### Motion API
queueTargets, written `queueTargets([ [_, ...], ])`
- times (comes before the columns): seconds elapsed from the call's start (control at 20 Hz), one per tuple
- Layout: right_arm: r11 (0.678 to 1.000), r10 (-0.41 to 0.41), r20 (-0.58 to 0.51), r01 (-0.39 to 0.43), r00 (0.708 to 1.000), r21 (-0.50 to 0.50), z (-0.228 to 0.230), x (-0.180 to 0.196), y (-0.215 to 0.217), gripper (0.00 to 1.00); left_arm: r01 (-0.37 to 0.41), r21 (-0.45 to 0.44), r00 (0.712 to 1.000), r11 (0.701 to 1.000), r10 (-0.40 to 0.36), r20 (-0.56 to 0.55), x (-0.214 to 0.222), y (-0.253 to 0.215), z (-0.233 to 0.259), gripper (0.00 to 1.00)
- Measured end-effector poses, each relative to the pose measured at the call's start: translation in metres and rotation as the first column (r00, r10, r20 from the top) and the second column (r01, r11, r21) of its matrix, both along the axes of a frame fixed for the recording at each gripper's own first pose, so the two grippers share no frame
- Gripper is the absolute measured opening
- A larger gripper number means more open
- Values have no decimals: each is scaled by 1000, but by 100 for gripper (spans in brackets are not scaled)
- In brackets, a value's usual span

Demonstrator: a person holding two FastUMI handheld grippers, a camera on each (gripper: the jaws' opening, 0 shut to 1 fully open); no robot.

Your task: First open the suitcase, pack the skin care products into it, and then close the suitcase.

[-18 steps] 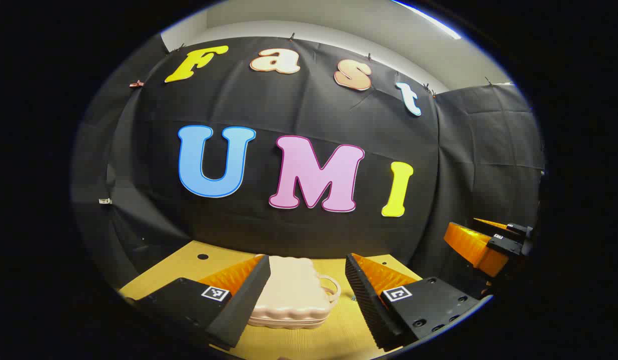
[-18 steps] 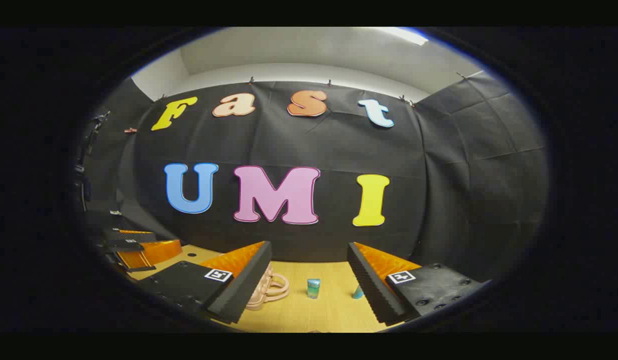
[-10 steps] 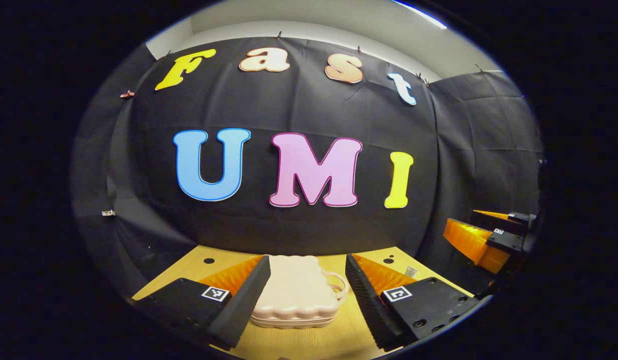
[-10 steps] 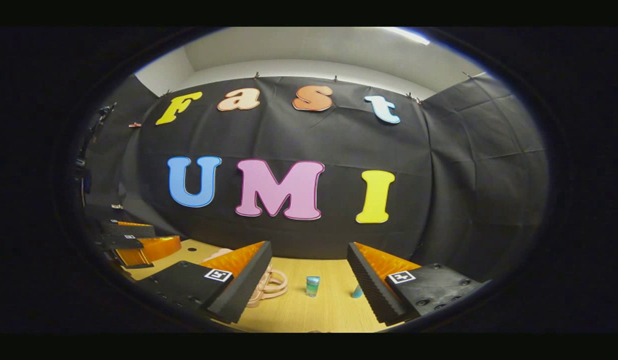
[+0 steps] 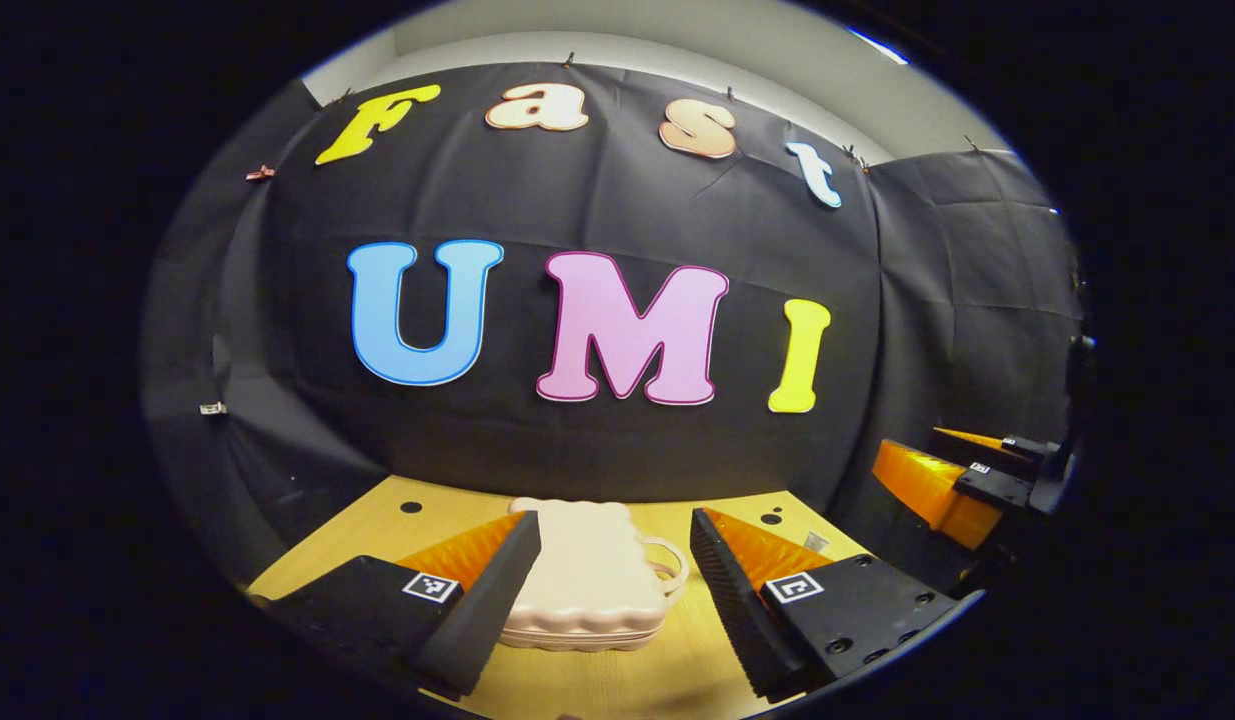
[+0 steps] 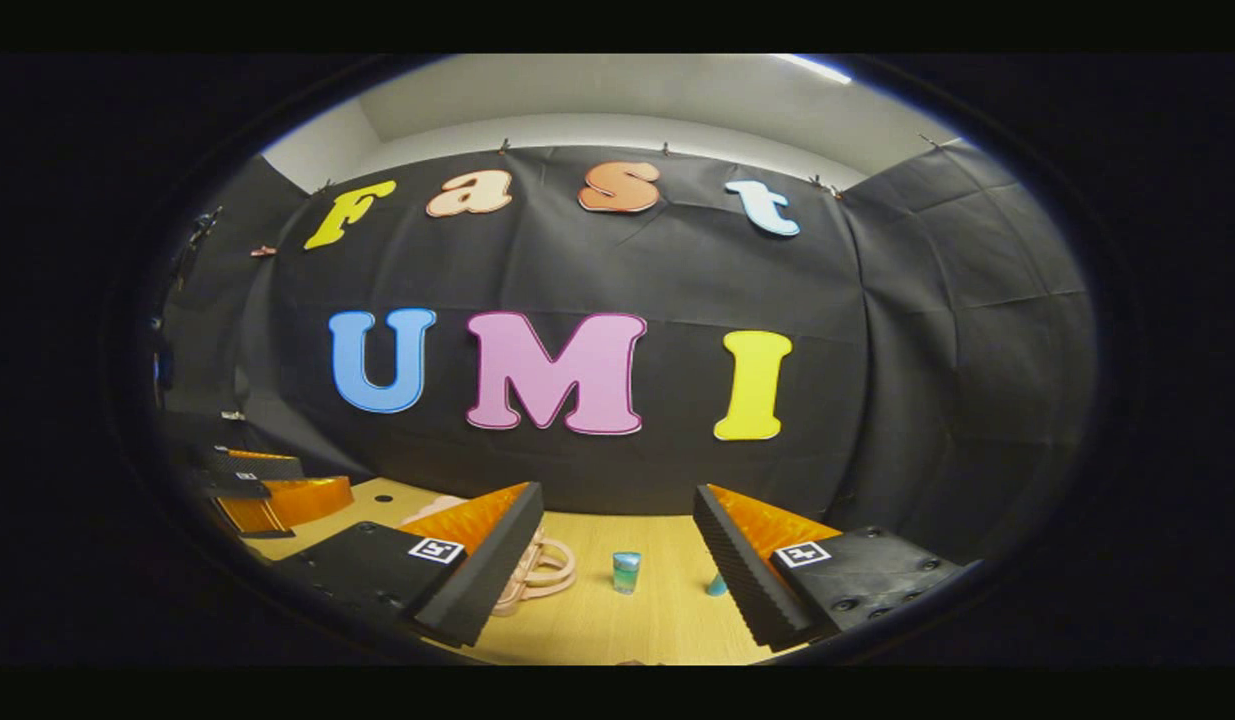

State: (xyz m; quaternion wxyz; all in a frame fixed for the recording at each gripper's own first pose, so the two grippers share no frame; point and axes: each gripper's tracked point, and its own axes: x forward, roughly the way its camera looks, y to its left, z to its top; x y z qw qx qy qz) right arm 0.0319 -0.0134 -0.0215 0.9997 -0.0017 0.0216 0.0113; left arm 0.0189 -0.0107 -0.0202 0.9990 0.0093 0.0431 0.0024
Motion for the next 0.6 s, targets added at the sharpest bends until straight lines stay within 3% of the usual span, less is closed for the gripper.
queueTargets([
  [0.35, 998, -37, -7, 37, 999, -56, -10, 26, -43, 96, 89, 12, 981, 996, -85, -173, 62, -37, -55, 96],
  [0.6, 995, -27, -10, 26, 1000, -96, -26, 41, -54, 96, 191, -19, 937, 981, -188, -293, 134, -82, -104, 96],
])
